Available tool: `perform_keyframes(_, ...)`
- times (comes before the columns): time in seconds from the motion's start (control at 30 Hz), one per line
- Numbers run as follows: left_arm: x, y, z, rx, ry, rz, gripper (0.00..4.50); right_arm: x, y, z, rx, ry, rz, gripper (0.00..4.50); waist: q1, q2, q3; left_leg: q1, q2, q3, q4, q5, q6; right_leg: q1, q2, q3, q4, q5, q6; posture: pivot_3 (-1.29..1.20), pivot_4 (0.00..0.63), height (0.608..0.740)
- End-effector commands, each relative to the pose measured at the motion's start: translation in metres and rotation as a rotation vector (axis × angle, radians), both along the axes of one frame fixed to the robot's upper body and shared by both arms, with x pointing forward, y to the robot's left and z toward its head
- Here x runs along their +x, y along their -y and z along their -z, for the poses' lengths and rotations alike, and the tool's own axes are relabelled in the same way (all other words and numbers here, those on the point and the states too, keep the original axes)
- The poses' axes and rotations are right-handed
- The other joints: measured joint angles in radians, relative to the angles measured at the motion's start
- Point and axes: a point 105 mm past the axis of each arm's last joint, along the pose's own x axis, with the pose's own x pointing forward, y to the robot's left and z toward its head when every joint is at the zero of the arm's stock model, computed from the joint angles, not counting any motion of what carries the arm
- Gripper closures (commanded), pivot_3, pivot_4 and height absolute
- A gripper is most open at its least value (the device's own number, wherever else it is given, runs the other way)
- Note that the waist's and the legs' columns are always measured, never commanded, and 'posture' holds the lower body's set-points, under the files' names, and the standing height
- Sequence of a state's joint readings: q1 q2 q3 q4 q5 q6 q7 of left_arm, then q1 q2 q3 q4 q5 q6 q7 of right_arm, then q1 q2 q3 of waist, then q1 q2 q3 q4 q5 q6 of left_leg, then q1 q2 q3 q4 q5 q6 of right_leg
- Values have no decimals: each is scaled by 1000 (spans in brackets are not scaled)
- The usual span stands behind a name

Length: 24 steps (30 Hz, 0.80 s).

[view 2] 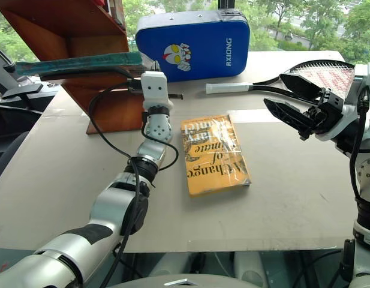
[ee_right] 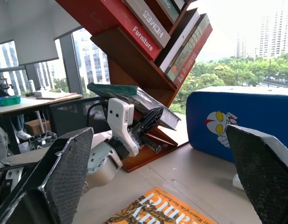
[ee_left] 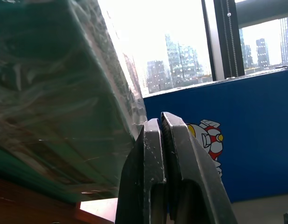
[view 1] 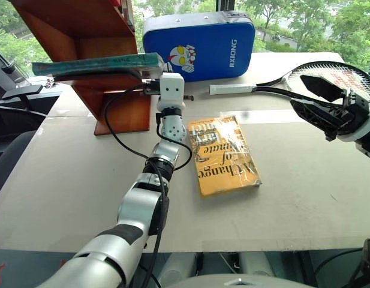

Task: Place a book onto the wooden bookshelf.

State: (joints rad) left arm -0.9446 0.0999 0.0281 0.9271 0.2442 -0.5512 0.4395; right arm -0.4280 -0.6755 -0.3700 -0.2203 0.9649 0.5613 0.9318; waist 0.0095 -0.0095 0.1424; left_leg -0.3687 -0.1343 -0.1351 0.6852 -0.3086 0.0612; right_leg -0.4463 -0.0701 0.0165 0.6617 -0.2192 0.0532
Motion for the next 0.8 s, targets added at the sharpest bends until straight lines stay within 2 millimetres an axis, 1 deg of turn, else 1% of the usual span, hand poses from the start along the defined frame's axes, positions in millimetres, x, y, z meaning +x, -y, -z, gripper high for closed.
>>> perform_keyframes(0.03, -1, 0, -5, -13, 10, 48, 4419, -8, -3, -13, -17, 64, -12, 0, 1, 0, 0, 0, 0, 0, 0, 0, 0, 0, 0, 0, 0, 0, 0, 0, 150, 740)
perform_keyframes(0.17, -3, 22, 9, 33, -49, 215, 4419, -7, -2, -10, -21, 60, 2, 0, 5, 0, 0, 0, 0, 0, 0, 0, 0, 0, 0, -1, 0, 0, 0, 0, 150, 740)
perform_keyframes(0.27, -9, 33, 22, 70, -91, 333, 4419, -7, -1, -6, -29, 53, 12, 0, 5, 0, 0, -1, 0, 0, 0, 0, 0, 0, 0, -1, -1, 0, 0, 0, 150, 740)
perform_keyframes(0.3, -13, 32, 28, 90, -117, 366, 4419, -7, 0, -4, -36, 47, 20, 0, 5, 0, 0, -1, 0, 0, 0, 0, 0, 0, 0, -1, -1, 0, 0, 0, 150, 740)
perform_keyframes(0.33, -16, 25, 36, 99, -148, 374, 4419, -7, 2, 0, -43, 37, 32, 0, 4, 0, 0, -1, 0, 0, 0, 0, 0, 0, 0, -1, -1, 0, 0, 0, 150, 740)
perform_keyframes(0.4, -21, 1, 46, 82, -211, 320, 4419, -7, 6, 8, -55, 17, 55, 0, -2, 0, 0, -1, 0, 0, 0, 0, 0, 0, 0, -1, -1, 0, 0, 0, 150, 740)
perform_keyframes(0.43, -25, -11, 53, 43, -257, 323, 4419, -7, 9, 12, -51, -1, 68, 0, -4, 0, 0, 0, 0, 0, -1, 0, 0, 0, 0, 0, -1, 0, 0, 0, 150, 740)
perform_keyframes(0.47, -28, -17, 57, 15, -288, 333, 4419, -7, 10, 15, -48, -12, 76, 0, -8, 0, 0, 0, 0, 0, -1, 0, 0, 0, 0, 0, 0, 0, 0, 0, 150, 740)
perform_keyframes(0.5, -35, -24, 60, 21, -321, 352, 4200, -7, 13, 18, -41, -25, 88, 0, -8, 0, 0, 0, 0, 0, -1, 0, 0, -1, 0, 0, 0, 0, 0, 0, 150, 740)
perform_keyframes(0.53, -44, -29, 62, 8, -353, 400, 3879, -8, 16, 24, -47, -41, 101, 0, -7, 0, 0, 0, 0, 0, -1, 0, 0, -1, 0, 0, 0, 0, 0, 0, 150, 740)
perform_keyframes(0.57, -56, -33, 63, 8, -388, 451, 3697, -10, 19, 32, -61, -62, 113, 0, -7, 0, 0, 0, 0, -1, -1, 0, 0, -1, 0, 0, 0, 0, 0, 0, 150, 740)
perform_keyframes(0.63, -83, -40, 69, -10, -479, 576, 2782, -10, 26, 52, -92, -110, 161, 0, -7, 0, -1, 0, 1, -1, -1, 0, 0, 0, 0, 0, 0, 0, 0, 0, 150, 740)
perform_keyframes(0.67, -91, -42, 71, -15, -512, 606, 2276, -10, 29, 58, -102, -122, 178, 0, -5, 0, -1, 1, 1, -1, -1, 0, 1, 0, 0, 0, 0, 0, 0, 0, 150, 740)
perform_keyframes(0.77, -120, -61, 82, 6, -617, 646, 903, -11, 39, 86, -122, -188, 233, 0, 6, 0, -1, 1, 1, 0, 0, -1, 1, 1, 0, 0, -1, 0, -1, 0, 150, 740)
perform_keyframes(0.8, -129, -69, 85, 9, -645, 650, 584, -12, 43, 98, -146, -211, 252, 0, 6, 1, -1, 4, 1, 0, -1, -1, 1, 4, 0, 0, -1, 0, -1, 0, 150, 740)
